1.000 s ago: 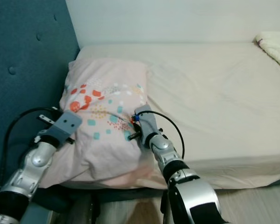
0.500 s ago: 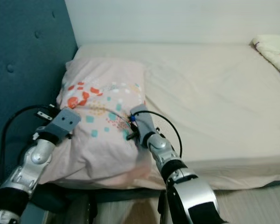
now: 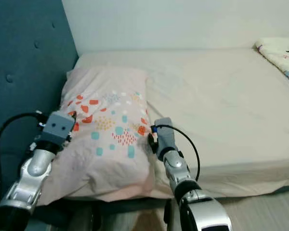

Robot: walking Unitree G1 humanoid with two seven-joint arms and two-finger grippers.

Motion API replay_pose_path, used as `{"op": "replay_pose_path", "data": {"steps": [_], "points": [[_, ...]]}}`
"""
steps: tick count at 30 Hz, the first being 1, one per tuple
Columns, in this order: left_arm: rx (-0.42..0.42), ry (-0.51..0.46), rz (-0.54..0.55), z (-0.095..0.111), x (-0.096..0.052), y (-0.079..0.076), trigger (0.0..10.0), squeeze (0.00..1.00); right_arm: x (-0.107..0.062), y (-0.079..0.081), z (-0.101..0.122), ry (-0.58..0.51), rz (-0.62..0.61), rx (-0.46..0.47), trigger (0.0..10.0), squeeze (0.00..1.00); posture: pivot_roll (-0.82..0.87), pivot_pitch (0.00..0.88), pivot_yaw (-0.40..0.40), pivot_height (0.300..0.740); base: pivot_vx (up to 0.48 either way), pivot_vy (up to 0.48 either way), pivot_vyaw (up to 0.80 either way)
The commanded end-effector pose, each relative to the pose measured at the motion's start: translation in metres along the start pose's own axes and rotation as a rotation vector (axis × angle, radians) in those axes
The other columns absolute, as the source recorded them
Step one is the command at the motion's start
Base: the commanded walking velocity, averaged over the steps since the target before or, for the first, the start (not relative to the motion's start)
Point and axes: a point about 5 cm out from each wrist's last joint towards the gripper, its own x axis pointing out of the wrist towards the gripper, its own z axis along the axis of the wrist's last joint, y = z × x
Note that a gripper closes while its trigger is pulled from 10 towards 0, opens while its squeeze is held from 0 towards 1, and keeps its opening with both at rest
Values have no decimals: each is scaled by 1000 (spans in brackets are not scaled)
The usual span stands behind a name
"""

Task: Clean up the room

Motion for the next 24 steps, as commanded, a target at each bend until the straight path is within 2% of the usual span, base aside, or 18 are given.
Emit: {"op": "replay_pose_path", "data": {"steps": [1,2,3,4,5,7,8,9,10,11,12,13,14,17,20,24], "points": [[-23,-45,28,9,-1,12,10000,0,-4,-2,4,-65,-10,-38,10000,1000,56,28,-37,577,0,0,0],[-36,-53,37,11,-2,14,10000,0,-6,-4,4,-82,-19,-49,10000,1000,57,27,-37,577,0,0,0],[-90,-49,48,15,-1,14,10000,0,-10,-10,10,-139,-53,-31,10000,0,56,16,-37,577,0,0,0],[-90,-49,48,15,-1,14,10000,0,-10,-10,10,-139,-53,-31,10000,0,56,16,-37,577,0,0,0],[-127,-45,52,17,-1,14,10000,0,-14,-14,13,-178,-78,-16,10000,0,56,16,-37,577,0,0,0],[-127,-45,52,17,-1,14,10000,0,-14,-14,13,-178,-78,-16,10000,0,56,16,-37,577,0,0,0],[-306,30,7,13,-2,-4,10000,0,-19,-20,18,-205,-117,-9,10000,0,56,0,-34,577,0,0,0],[-437,102,-58,8,-4,-23,10000,0,-23,-23,21,-225,-138,-13,10000,0,54,0,-34,577,0,0,0],[-437,102,-58,8,-4,-23,10000,0,-23,-23,21,-225,-138,-13,10000,0,54,0,-34,577,0,0,0],[-525,218,-193,-4,-11,-66,10000,0,-27,-23,30,-259,-134,-23,10000,0,27,0,-26,577,0,0,0],[-522,251,-217,-8,-14,-76,10000,0,-28,-22,32,-268,-120,-19,10000,0,27,0,-26,577,0,0,0],[-522,251,-217,-8,-14,-76,10000,0,-28,-22,32,-268,-120,-19,10000,0,27,0,-26,577,0,0,0],[-501,321,-212,-18,-14,-85,10000,0,-28,-23,35,-282,-108,-9,10000,0,25,0,-30,577,0,0,0],[-507,327,-171,-16,-10,-85,10000,0,-28,-26,36,-281,-138,6,10000,0,31,0,-46,587,0,0,0],[-545,320,-186,-10,-8,-84,10000,0,-29,-28,35,-265,-150,24,10000,0,36,0,-51,597,0,0,0],[-539,298,-173,-6,-8,-79,10000,0,-29,-26,34,-244,-145,31,10000,0,47,0,-64,612,0,0,0]]}}
